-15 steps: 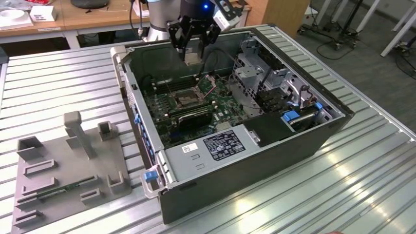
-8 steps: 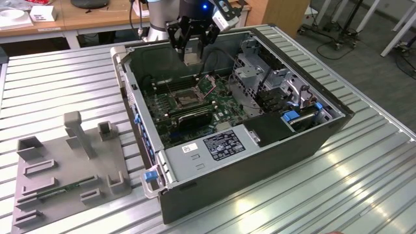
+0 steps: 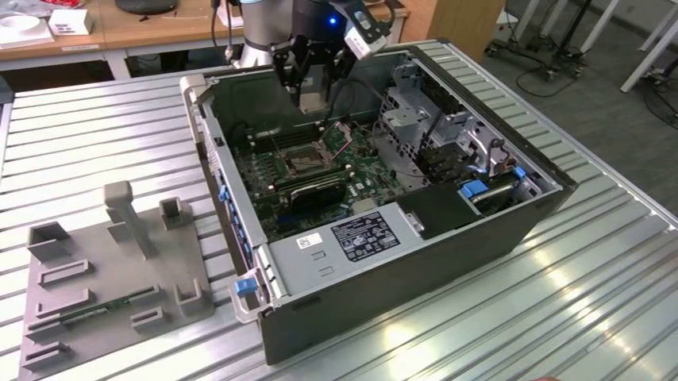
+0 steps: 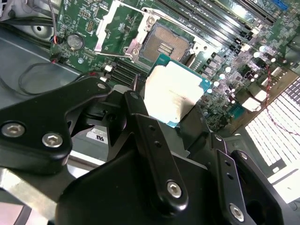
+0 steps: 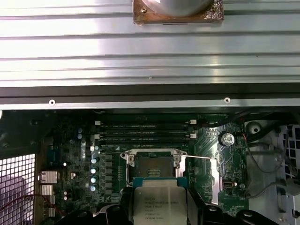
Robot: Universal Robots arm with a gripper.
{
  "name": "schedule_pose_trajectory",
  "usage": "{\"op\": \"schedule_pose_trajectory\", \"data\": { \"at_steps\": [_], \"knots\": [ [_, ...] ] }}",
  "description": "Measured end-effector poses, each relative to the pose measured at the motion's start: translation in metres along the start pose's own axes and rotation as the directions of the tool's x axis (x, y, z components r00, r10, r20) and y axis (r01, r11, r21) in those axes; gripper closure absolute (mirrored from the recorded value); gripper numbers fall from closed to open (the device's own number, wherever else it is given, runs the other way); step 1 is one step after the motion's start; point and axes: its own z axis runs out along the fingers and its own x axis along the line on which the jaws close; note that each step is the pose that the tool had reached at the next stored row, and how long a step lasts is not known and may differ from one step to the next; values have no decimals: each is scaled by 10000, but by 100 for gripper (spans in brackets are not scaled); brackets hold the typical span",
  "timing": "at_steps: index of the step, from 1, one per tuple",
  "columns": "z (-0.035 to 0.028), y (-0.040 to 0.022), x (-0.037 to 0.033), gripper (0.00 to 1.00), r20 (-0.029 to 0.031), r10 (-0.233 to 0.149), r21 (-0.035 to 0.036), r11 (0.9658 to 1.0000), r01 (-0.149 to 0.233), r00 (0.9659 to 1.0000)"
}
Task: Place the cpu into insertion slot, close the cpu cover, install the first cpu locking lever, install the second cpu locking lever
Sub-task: 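Place the cpu into insertion slot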
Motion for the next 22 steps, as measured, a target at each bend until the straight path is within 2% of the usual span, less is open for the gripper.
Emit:
{"op": "schedule_pose_trajectory", "data": {
  "at_steps": [3, 9, 11, 16, 22],
  "knots": [
    [42, -4, 3, 46, 31, -2, -7, 10000, 2, 10000],
    [49, -5, 4, 46, 37, -4, -11, 10000, 4, 10000],
    [69, -6, 4, 46, 38, -3, -62, 10000, 3, 10000],
    [138, -13, 2, 46, 35, -5, -141, 9999, 5, 10000],
    [149, -13, 2, 46, 35, -5, -145, 9999, 6, 10000]
  ]
}}
